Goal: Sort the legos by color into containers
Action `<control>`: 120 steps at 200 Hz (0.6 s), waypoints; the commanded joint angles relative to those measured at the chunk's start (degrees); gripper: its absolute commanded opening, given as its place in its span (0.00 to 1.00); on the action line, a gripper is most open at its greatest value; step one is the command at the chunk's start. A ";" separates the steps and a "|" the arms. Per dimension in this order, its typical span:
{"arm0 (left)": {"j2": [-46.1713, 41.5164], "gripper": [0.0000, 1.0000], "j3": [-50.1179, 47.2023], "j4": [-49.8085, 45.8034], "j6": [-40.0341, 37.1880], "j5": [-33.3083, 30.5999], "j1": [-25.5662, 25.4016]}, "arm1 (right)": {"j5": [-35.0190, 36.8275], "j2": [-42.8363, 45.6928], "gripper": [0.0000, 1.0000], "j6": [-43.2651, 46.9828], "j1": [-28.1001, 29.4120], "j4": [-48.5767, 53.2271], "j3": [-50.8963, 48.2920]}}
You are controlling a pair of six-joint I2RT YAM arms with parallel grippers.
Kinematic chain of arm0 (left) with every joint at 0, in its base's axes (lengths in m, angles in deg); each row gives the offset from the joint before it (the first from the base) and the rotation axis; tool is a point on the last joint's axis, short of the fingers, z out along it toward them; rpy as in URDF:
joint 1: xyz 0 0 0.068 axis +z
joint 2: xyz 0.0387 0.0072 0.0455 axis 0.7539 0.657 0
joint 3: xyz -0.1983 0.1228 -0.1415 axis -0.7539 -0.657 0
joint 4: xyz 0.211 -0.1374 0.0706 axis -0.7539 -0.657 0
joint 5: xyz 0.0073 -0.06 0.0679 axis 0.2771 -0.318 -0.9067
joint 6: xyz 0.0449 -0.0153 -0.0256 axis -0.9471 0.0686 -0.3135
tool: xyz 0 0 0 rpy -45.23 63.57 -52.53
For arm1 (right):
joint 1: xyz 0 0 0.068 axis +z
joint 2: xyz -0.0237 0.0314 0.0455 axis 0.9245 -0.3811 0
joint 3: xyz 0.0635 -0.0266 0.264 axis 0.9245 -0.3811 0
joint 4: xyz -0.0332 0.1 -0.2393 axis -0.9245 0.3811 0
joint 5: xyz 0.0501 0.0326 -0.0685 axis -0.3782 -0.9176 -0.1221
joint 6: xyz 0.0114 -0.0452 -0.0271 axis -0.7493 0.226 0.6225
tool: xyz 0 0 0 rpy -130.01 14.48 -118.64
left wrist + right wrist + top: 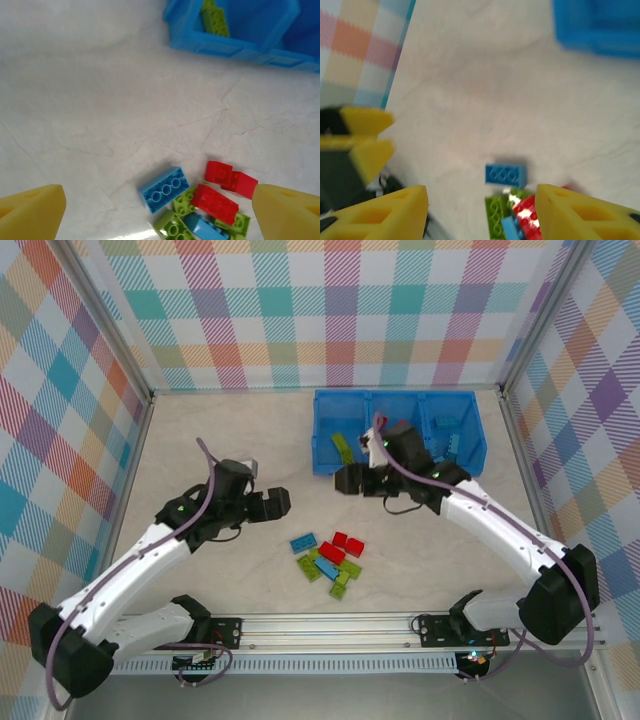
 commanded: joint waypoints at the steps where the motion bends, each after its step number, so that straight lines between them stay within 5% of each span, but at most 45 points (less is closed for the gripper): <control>1: 4.15 0.96 -1.72 0.69 11.02 2.58 -1.10 | 0.69 1.84 0.60 1.08 2.89 4.42 -3.45; 63: 10.50 0.97 -5.22 1.62 12.29 -1.16 -3.89 | 6.44 -1.70 0.59 -0.51 8.73 2.88 -8.06; 120: -3.66 0.96 -7.51 -3.75 11.20 -13.10 -3.99 | 12.20 -18.71 0.54 3.96 15.71 4.84 3.24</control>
